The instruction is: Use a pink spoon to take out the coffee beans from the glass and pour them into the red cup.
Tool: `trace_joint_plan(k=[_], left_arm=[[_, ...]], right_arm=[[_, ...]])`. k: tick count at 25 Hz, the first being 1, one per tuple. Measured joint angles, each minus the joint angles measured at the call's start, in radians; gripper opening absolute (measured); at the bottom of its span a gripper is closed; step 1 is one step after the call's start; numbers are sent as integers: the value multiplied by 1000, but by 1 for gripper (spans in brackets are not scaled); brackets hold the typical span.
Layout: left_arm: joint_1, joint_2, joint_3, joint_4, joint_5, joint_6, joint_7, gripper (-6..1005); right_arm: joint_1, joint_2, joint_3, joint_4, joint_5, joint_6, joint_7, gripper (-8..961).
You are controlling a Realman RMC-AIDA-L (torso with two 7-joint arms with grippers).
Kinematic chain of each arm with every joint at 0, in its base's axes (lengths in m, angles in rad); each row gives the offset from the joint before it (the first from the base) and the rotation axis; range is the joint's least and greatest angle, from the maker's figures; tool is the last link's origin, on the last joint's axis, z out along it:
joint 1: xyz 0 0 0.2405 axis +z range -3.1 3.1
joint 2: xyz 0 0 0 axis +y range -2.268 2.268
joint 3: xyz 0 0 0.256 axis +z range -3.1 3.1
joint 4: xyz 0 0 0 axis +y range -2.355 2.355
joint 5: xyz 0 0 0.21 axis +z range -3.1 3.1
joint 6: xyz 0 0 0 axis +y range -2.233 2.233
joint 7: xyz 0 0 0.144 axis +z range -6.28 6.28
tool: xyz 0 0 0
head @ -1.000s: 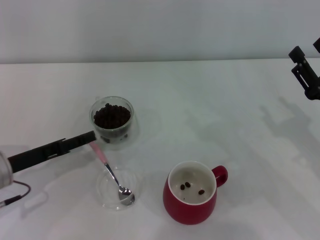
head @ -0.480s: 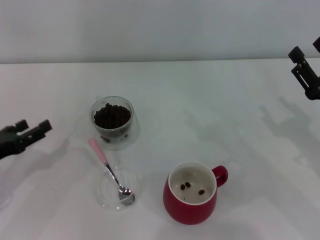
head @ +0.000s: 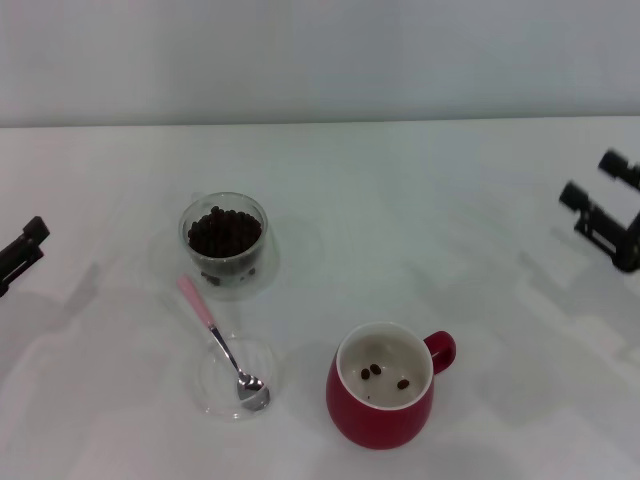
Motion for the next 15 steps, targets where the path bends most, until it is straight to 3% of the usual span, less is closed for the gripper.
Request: trace_joint_plan(k=[5, 15], left_arm=[[-7, -1, 0, -85, -103, -1, 176, 873], [7, -4, 0, -203, -283, -13, 432, 872]], right_arm=[[-54, -2, -116, -67, 0, 8, 78, 658], [-108, -3, -108, -65, 10, -6, 67, 658]])
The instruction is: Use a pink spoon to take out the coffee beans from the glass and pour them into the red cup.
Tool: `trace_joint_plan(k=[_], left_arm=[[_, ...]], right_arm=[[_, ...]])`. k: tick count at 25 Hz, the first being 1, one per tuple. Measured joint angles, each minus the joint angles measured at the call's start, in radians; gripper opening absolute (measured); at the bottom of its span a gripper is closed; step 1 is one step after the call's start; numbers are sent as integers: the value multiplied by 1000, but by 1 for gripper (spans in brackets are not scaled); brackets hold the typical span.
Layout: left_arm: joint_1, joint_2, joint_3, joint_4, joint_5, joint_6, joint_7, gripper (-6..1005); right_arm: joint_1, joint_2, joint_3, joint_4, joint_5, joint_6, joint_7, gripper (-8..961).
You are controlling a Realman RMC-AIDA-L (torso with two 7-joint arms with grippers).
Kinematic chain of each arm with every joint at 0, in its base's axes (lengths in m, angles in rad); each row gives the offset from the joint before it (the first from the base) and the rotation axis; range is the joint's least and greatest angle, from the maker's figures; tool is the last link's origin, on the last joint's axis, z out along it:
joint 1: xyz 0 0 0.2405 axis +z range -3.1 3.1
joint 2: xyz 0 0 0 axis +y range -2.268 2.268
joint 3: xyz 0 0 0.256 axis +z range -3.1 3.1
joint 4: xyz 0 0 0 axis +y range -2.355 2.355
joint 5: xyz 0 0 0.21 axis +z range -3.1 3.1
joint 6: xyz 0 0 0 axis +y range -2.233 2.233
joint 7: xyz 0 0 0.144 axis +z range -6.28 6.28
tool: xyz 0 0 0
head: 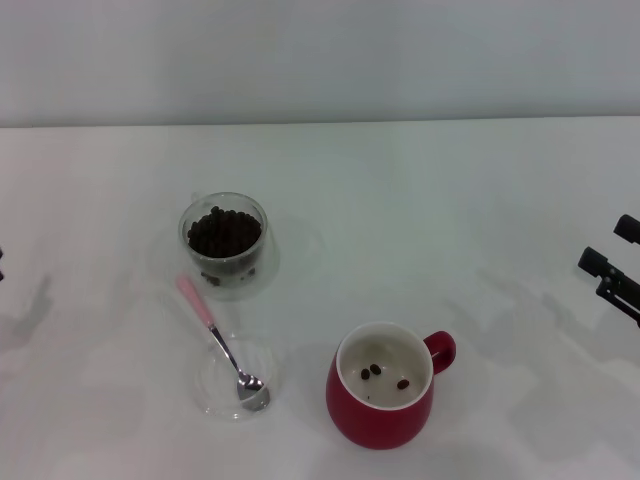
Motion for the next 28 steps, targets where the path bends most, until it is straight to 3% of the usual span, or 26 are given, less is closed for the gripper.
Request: trace_joint_plan(k=[9, 18, 28], left_arm=[[5, 0, 0, -40, -56, -1, 83, 873], [2, 4, 0, -40, -133, -10, 117, 872], [-6, 0, 1, -68, -190, -40, 178, 865]], right_arm=[[13, 4, 1, 22, 16, 2, -25, 659], [19, 6, 0, 151, 176, -22, -198, 661], [42, 9, 6, 177, 227, 18, -234, 663]])
